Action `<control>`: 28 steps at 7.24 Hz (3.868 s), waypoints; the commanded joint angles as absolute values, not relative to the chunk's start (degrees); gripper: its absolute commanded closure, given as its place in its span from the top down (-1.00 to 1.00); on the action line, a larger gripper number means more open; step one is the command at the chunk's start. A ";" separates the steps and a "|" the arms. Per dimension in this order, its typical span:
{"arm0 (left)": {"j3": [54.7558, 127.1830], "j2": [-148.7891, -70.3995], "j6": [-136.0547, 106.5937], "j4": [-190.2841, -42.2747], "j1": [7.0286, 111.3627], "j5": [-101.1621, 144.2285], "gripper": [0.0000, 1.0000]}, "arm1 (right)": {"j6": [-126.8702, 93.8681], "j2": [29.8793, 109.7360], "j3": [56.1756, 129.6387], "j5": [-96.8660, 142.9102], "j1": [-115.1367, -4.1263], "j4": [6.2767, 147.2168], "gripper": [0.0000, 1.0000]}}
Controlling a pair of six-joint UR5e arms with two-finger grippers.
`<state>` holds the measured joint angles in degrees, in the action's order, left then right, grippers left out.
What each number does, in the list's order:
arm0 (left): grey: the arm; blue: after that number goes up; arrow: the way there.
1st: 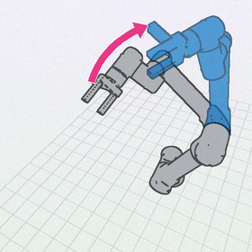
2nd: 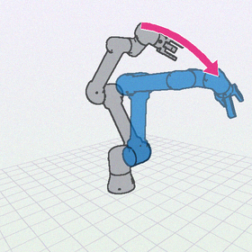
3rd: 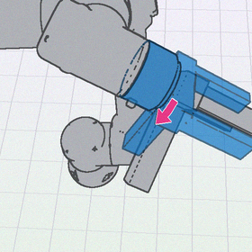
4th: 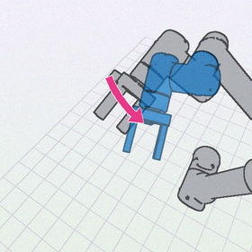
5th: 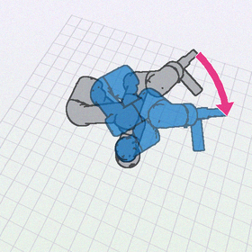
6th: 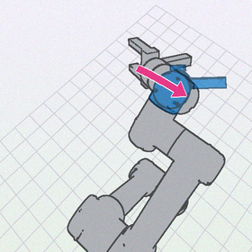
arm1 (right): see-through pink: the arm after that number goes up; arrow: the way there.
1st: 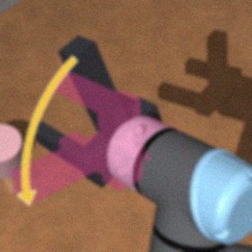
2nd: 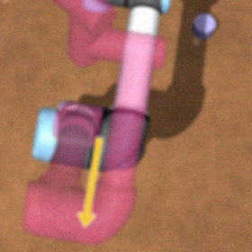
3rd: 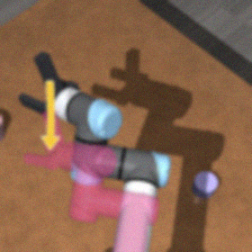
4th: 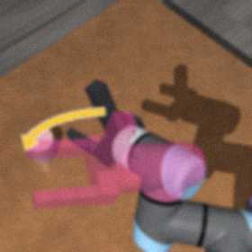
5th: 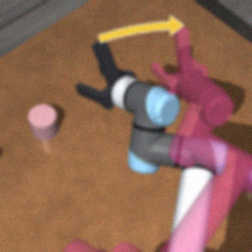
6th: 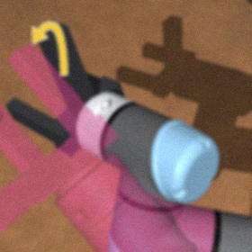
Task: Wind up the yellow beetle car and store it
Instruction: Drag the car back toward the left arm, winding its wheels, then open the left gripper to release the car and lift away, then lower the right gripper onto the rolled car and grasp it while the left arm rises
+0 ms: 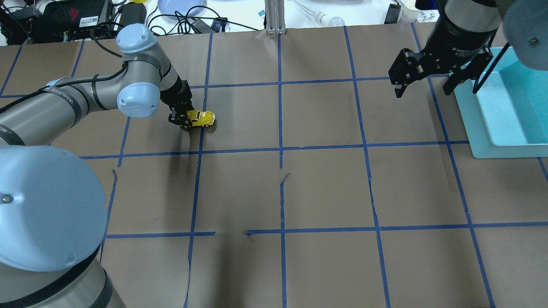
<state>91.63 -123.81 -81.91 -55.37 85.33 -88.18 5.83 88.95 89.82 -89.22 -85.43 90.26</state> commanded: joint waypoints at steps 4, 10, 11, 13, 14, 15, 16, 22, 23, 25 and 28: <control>91.76 -123.75 -80.60 -55.28 80.96 -91.22 -1.00 | 5.71 88.95 89.91 -88.86 -85.43 90.26 1.00; 91.58 -123.84 -72.95 -55.20 73.74 -90.27 -0.94 | 5.45 88.77 90.18 -88.51 -85.43 90.35 1.00; 91.67 -123.14 -73.30 -54.76 73.83 -90.35 0.07 | 5.45 88.86 90.09 -88.59 -85.52 90.35 1.00; 92.02 -122.35 -73.30 -54.84 74.44 -90.36 0.64 | 4.57 89.03 90.00 -89.29 -88.31 90.35 1.00; 91.67 -121.56 -73.04 -55.28 74.62 -90.35 0.64 | 2.92 89.21 89.91 -89.21 -89.03 90.44 1.00; 91.58 -120.25 -72.52 -55.46 75.32 -90.79 0.64 | 1.25 89.21 89.91 -89.12 -89.12 90.87 1.00; 91.32 -118.32 -65.72 -55.37 75.76 -90.97 0.63 | 2.36 88.86 90.09 -89.12 -89.03 92.10 1.00; 83.50 -110.14 -19.01 -66.61 75.84 -90.97 1.00 | 2.37 88.68 90.26 -89.30 -89.03 92.28 1.00; 83.24 -108.65 -17.51 -72.36 75.76 -90.97 1.00 | 2.37 88.68 90.26 -89.30 -89.03 92.20 1.00; 83.14 -105.49 -7.44 -75.65 76.72 -91.14 1.00 | 3.51 87.90 90.26 -89.21 -87.55 92.55 1.00; 82.88 -100.73 -6.94 -81.04 80.59 -91.49 1.00 | 35.57 84.83 90.18 -88.51 -79.40 94.29 1.00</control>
